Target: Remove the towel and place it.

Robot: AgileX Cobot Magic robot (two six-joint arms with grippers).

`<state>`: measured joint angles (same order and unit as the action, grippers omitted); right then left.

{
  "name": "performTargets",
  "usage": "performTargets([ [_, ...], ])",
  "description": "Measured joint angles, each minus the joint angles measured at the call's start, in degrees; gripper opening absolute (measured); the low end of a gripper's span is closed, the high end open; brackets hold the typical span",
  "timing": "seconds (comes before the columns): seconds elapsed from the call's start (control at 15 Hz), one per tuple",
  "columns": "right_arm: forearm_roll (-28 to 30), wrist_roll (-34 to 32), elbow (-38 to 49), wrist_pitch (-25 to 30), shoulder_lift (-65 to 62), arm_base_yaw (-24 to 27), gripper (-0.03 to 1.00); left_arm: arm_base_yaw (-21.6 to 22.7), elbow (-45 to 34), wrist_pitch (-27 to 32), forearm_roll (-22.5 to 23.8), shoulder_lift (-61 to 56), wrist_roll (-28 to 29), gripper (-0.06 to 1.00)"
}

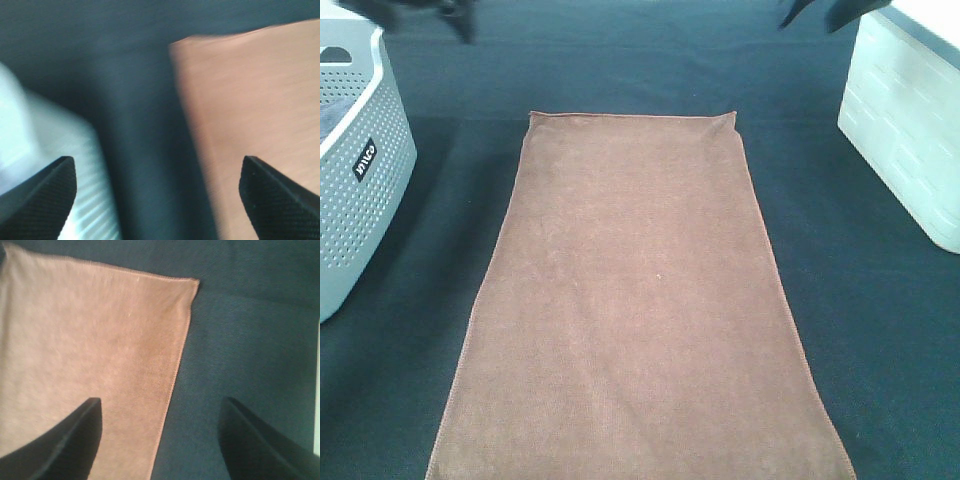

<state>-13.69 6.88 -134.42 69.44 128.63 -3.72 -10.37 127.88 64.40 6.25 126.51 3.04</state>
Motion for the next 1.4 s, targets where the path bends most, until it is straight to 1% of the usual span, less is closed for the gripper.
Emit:
performTargets([
  [0.07,-0.6,-0.1,1.3,0.0,-1.9,1.3,0.64,0.2,0.1,2.9,0.9,-0.9,0.0,0.83],
  [0.13,-0.6,-0.1,2.9,0.0,-4.4,1.8,0.64,0.5,0.1,4.5,1.0,-1.3,-0.1,0.83],
  [0.27,-0.1,-0.1,8.7,0.0,-9.3,2.0,0.64,2.2,0.1,4.9,0.3,-1.7,0.8,0.83],
  [0.4,0.4,0.0,16.3,0.0,-14.7,2.0,0.64,5.4,0.1,5.0,-1.7,-2.7,1.3,0.83],
  [0.53,0.6,0.0,24.8,-0.7,-20.6,2.0,0.64,9.0,0.1,5.2,-5.8,-4.9,-0.4,0.83],
  [0.6,0.6,0.1,29.6,-2.2,-23.8,2.0,0.64,10.3,0.1,5.2,-6.2,-6.1,-1.7,0.83],
  [0.67,0.6,0.1,34.3,-3.7,-27.6,2.0,0.64,10.5,-0.7,5.1,-6.2,-7.6,-2.8,0.83],
  [0.73,0.4,0.1,42.1,-6.0,-33.2,2.0,0.64,10.5,-3.2,5.1,-7.2,-9.7,-3.0,0.83],
  [0.8,0.4,0.1,47.7,-7.5,-37.0,2.0,0.64,10.5,-9.8,5.0,-8.5,-15.1,-3.5,0.83],
  [0.87,0.4,0.1,47.7,-7.5,-37.0,2.0,0.64,10.5,-9.8,5.0,-8.5,-15.1,-3.5,0.83],
  [0.93,0.4,0.1,52.0,-8.5,-41.3,2.0,0.64,10.5,-15.9,4.8,-8.7,-19.2,-3.7,0.83],
  [1.0,0.4,0.1,59.2,-9.2,-50.1,2.0,0.64,10.5,-27.3,1.3,-8.7,-28.8,-3.7,0.83],
  [1.07,0.4,0.1,59.2,-9.2,-50.1,2.0,0.64,10.5,-27.3,1.3,-8.7,-28.8,-3.7,0.83],
  [1.2,0.7,0.1,64.1,-9.5,-57.8,2.0,0.64,10.5,-38.8,-2.2,-8.7,-38.6,-3.7,0.83],
  [1.4,1.0,0.1,69.9,-9.4,-68.9,2.0,0.64,10.5,-52.0,-4.5,-8.7,-53.4,-3.6,0.83],
])
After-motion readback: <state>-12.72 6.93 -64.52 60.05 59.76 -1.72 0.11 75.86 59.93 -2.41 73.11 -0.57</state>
